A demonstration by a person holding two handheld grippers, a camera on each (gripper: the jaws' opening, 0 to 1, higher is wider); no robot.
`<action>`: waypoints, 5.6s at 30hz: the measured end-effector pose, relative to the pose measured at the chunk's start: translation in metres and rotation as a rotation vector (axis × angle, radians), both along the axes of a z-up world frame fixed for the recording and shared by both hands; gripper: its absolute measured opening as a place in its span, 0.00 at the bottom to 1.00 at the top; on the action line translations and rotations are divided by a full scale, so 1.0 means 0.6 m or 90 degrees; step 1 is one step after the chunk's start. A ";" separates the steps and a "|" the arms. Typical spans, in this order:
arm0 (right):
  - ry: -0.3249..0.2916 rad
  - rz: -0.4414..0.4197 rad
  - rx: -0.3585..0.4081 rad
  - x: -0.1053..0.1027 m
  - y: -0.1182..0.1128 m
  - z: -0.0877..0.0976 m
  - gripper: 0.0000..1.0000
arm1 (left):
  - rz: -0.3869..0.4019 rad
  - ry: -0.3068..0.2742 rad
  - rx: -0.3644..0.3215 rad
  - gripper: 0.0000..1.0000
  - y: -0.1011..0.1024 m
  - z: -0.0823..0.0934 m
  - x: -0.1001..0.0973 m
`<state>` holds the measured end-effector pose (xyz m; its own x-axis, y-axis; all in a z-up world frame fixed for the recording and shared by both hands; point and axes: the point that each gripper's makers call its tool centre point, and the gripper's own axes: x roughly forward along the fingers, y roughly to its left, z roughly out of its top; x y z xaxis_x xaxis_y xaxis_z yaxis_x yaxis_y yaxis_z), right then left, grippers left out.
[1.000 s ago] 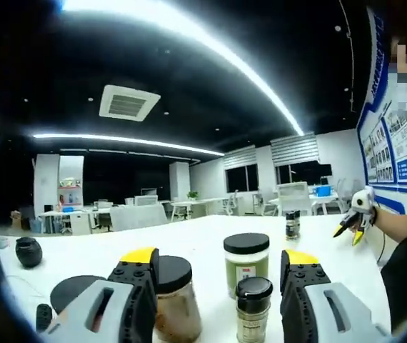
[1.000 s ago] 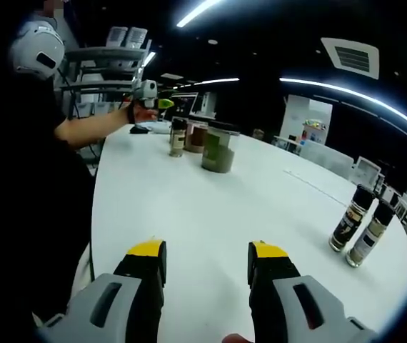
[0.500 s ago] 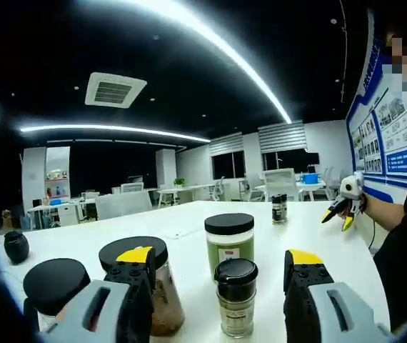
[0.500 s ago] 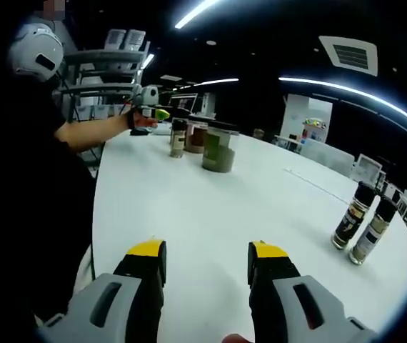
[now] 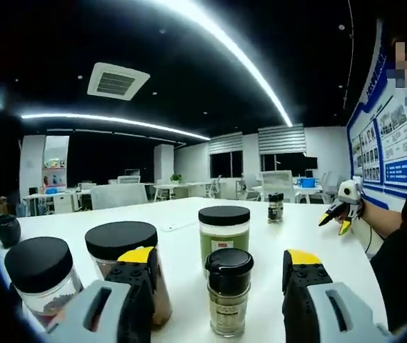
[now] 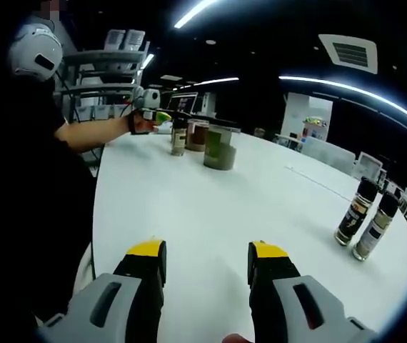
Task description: Pick up the mixed condiments and ingredients on the table and sort them into separate groups
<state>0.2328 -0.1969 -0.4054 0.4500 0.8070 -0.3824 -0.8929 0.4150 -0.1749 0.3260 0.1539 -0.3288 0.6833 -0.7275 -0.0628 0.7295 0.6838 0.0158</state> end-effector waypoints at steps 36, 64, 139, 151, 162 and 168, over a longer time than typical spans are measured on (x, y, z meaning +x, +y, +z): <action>0.008 0.003 0.000 -0.006 0.008 -0.005 0.46 | -0.033 0.048 -0.021 0.51 -0.036 -0.036 -0.008; 0.007 0.000 0.003 -0.005 0.008 0.002 0.46 | 0.005 0.030 0.009 0.30 -0.033 -0.034 -0.002; -0.012 0.043 -0.014 -0.021 0.027 -0.003 0.48 | -0.005 0.005 0.035 0.28 -0.090 -0.005 -0.031; -0.009 0.043 -0.012 -0.024 0.031 -0.002 0.47 | -0.060 0.011 0.023 0.28 -0.125 0.003 -0.041; -0.003 0.048 -0.005 -0.026 0.034 -0.008 0.47 | -0.123 -0.001 -0.003 0.28 -0.190 0.042 -0.085; -0.002 0.055 0.006 -0.028 0.042 -0.004 0.47 | -0.160 -0.012 -0.010 0.28 -0.228 0.067 -0.110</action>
<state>0.2161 -0.1715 -0.4077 0.3804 0.8461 -0.3734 -0.9246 0.3386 -0.1746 0.2601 0.0171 -0.2884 0.4811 -0.8758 -0.0400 0.8767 0.4806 0.0219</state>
